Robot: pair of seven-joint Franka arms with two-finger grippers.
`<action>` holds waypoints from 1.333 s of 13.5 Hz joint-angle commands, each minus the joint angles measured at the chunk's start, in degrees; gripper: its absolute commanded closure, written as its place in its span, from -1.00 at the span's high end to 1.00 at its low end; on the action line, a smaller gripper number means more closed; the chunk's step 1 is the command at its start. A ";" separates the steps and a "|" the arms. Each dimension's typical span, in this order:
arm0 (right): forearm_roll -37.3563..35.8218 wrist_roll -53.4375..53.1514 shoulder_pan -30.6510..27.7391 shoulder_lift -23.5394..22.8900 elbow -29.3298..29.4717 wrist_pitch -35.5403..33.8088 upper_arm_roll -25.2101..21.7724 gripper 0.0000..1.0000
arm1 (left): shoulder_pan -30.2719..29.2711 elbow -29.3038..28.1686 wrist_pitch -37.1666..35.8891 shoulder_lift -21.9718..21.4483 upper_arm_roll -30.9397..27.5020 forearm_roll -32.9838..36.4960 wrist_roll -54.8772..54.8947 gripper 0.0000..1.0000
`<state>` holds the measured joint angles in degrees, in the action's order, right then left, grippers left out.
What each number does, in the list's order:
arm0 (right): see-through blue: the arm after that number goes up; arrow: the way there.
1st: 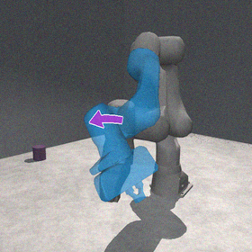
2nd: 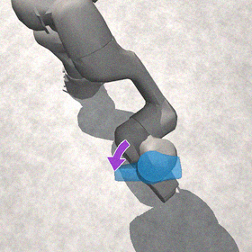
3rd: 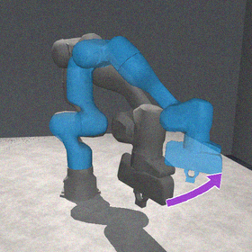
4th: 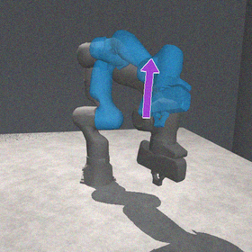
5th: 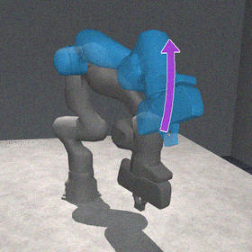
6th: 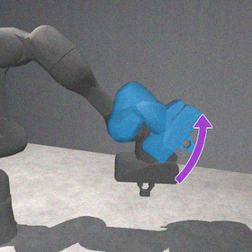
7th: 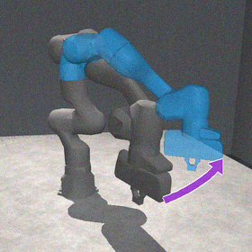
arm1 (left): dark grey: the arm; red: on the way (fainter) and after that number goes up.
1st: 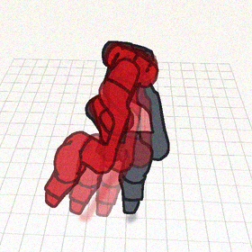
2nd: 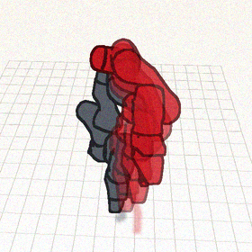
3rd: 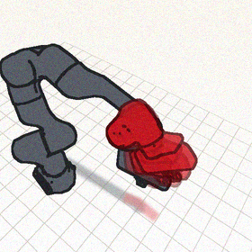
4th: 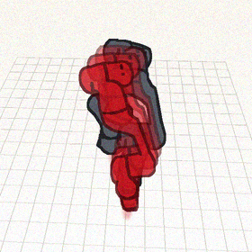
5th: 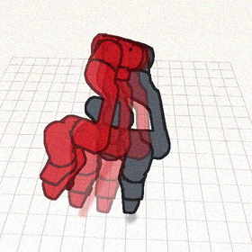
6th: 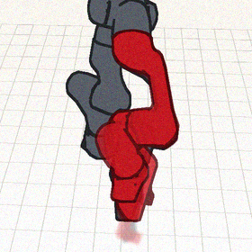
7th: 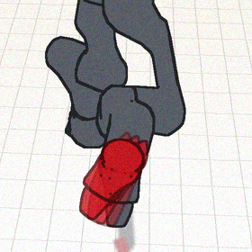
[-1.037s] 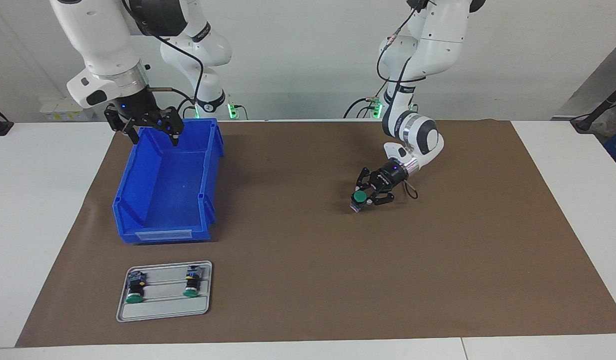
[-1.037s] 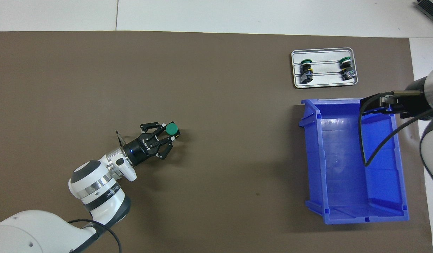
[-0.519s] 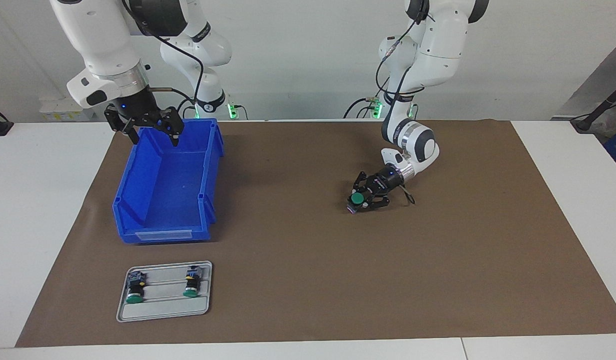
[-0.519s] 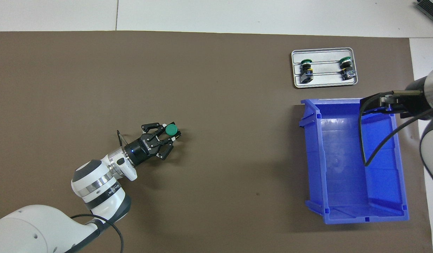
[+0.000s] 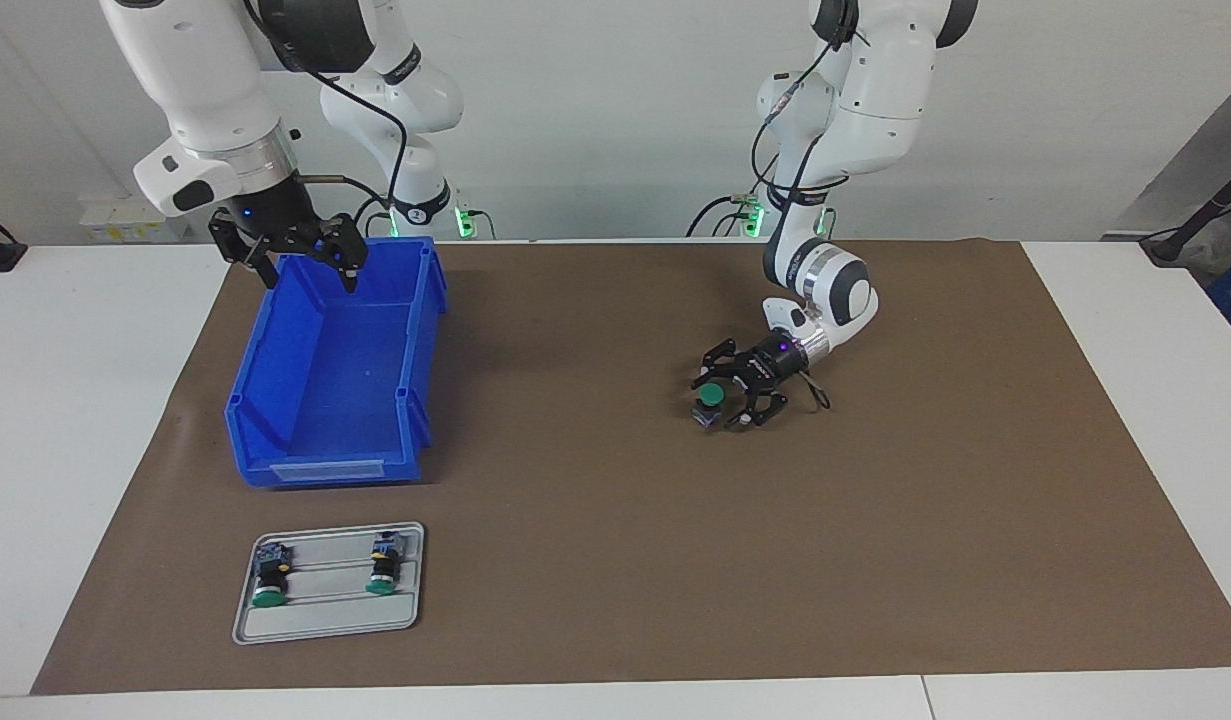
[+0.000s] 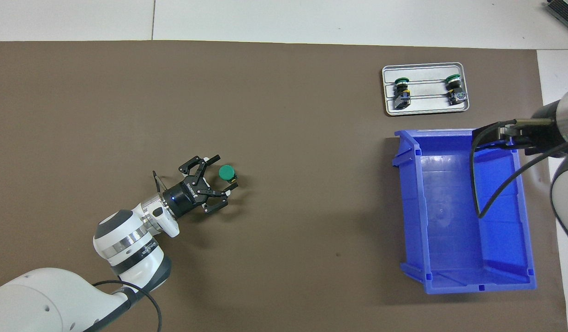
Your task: Place and press button with both arms
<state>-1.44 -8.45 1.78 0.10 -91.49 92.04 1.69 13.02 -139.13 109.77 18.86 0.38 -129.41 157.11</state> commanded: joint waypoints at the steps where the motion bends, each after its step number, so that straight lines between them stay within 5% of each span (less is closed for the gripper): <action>1: 0.03 1.15 -0.73 -0.01 0.08 -0.55 0.51 1.00 | -0.54 -1.41 -0.96 0.92 -0.29 -0.59 5.93 0.97; 4: 0.03 1.15 -0.73 -0.01 0.08 -0.55 0.51 1.00 | -2.03 -2.11 -0.61 -0.04 -0.29 1.60 5.93 0.94; 10: 0.03 1.15 -0.73 -0.01 0.08 -0.55 0.51 1.00 | -12.48 -0.28 0.71 -1.80 -0.47 19.16 0.50 0.83; 18: 0.03 1.15 -0.73 -0.01 0.08 -0.55 0.51 1.00 | -18.12 15.61 0.97 -7.51 -0.56 38.32 -39.79 0.77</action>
<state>-1.44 -8.45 1.78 0.10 -91.49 92.04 1.69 -4.82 -127.83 110.21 12.41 -0.63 -95.46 127.04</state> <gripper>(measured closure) 0.000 0.115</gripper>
